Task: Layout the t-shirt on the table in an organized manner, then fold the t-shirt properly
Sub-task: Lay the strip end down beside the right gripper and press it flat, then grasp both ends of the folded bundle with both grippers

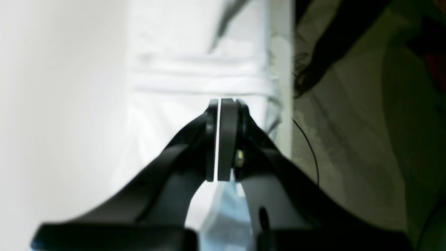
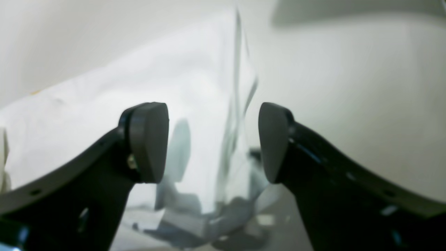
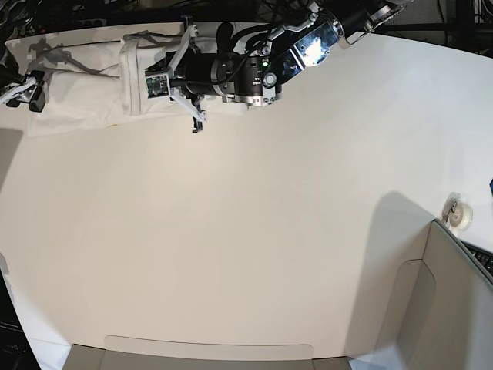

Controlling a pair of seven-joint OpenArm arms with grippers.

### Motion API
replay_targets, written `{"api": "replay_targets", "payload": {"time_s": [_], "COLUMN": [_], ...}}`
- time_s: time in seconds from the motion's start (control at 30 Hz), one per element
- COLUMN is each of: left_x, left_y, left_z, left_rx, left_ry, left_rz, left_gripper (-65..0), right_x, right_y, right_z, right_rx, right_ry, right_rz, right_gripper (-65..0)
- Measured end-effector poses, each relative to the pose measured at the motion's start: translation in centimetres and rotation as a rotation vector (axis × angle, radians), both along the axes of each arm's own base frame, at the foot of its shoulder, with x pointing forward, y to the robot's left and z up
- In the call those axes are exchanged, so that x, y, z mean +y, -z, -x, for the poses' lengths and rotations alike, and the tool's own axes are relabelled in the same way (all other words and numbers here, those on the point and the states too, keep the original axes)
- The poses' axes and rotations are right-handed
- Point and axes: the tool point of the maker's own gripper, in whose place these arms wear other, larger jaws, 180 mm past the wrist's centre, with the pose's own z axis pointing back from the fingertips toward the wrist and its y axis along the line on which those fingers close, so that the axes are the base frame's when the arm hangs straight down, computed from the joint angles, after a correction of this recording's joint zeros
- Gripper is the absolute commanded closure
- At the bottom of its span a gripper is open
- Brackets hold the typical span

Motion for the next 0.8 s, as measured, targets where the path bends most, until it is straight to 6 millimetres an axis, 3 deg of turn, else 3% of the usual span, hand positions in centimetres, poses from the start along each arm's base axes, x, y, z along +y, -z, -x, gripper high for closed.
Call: {"api": "replay_targets", "payload": {"time_s": [0.07, 0.2, 0.33, 0.47, 0.63, 0.8], "left_x": [0.4, 1.7, 2.6, 2.7, 2.7, 2.7], "left_y": [0.3, 1.4, 2.1, 2.2, 2.1, 2.2], "left_z": [-0.2, -0.1, 0.0, 0.0, 0.0, 0.1], "left_rx": [0.011, 0.019, 0.022, 0.023, 0.023, 0.024], "left_ry": [-0.017, -0.024, -0.025, -0.025, -0.026, -0.026], "left_rz": [-0.009, -0.039, -0.066, -0.067, -0.065, -0.066], "left_gripper": [-0.1, -0.1, -0.1, -0.1, -0.1, -0.1], "right_x": [-0.5, 0.0, -0.5, -1.0, -2.2, 0.0], "right_y": [-0.9, -0.4, -0.3, 4.3, 4.6, 4.6], "right_z": [-0.7, -0.7, -1.2, 0.1, -1.4, -3.1], "right_rx": [-0.015, 0.017, 0.007, 0.112, 0.038, -0.014], "right_ry": [-0.019, -0.048, -0.046, 0.0, 0.044, -0.007], "right_rz": [0.026, 0.027, 0.003, -0.119, -0.249, -0.336], "right_gripper": [-48.4, -54.3, -54.4, -54.4, -54.4, -54.3]}}
